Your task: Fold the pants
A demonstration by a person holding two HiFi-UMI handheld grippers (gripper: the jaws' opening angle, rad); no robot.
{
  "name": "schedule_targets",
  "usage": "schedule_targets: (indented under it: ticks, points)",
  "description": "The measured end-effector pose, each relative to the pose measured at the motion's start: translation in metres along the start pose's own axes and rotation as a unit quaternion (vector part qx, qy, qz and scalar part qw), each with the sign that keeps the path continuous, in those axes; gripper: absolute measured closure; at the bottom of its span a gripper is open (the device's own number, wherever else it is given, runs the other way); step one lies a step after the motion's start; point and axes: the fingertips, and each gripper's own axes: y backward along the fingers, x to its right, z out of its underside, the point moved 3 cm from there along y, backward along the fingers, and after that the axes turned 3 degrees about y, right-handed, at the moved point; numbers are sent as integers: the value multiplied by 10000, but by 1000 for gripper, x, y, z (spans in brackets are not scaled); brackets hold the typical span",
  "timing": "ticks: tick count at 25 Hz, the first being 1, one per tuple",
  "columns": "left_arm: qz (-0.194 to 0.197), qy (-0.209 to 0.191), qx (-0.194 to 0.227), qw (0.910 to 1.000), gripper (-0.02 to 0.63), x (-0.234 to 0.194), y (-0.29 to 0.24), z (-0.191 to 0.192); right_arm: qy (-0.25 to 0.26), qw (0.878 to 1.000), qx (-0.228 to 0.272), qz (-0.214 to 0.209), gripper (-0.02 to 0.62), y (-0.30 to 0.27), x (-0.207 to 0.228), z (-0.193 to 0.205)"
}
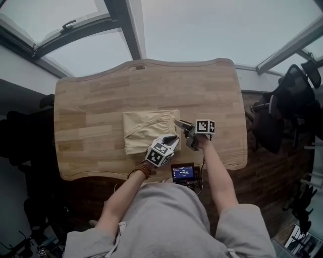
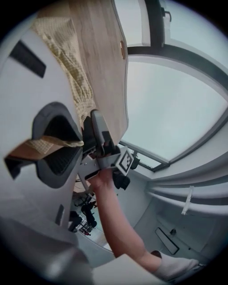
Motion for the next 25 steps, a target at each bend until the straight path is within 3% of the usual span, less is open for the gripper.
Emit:
schedule_targets:
  ticks: [4,5,6,10,12,15,17,19,22,25]
  points:
    - [21,-202,-289,9994,561,4,-5,13,-66,9960,-872,176,375,-24,3,17]
    - [36,-234,-359,9991,561,5,-7,16,-3,9961,-863,193,459,-26,2,15]
    - [43,-247,-427,9988,561,4,-9,19,39,9966,-807,179,493,-26,1,11]
    - [115,-263,-666,9974,561,4,-23,30,560,9949,-832,81,508,-20,-9,0]
    - [149,-402,-824,9957,560,5,-34,38,878,9909,-956,366,508,-15,1,-3]
    - [336,-532,-967,9933,549,5,-29,47,1251,9783,-1203,1133,502,-9,33,3]
    - [387,-527,-821,9945,540,-2,-4,47,1271,9789,-1096,1164,474,-3,44,3]
    - [91,-391,-592,9974,540,-26,30,50,1011,9890,-718,801,440,5,41,-4]
    - [-933,126,-457,9945,540,-88,84,73,687,9964,-200,444,416,18,34,-15]
    - [-1605,627,-746,9822,540,-128,119,109,1057,9914,-560,529,416,16,29,0]
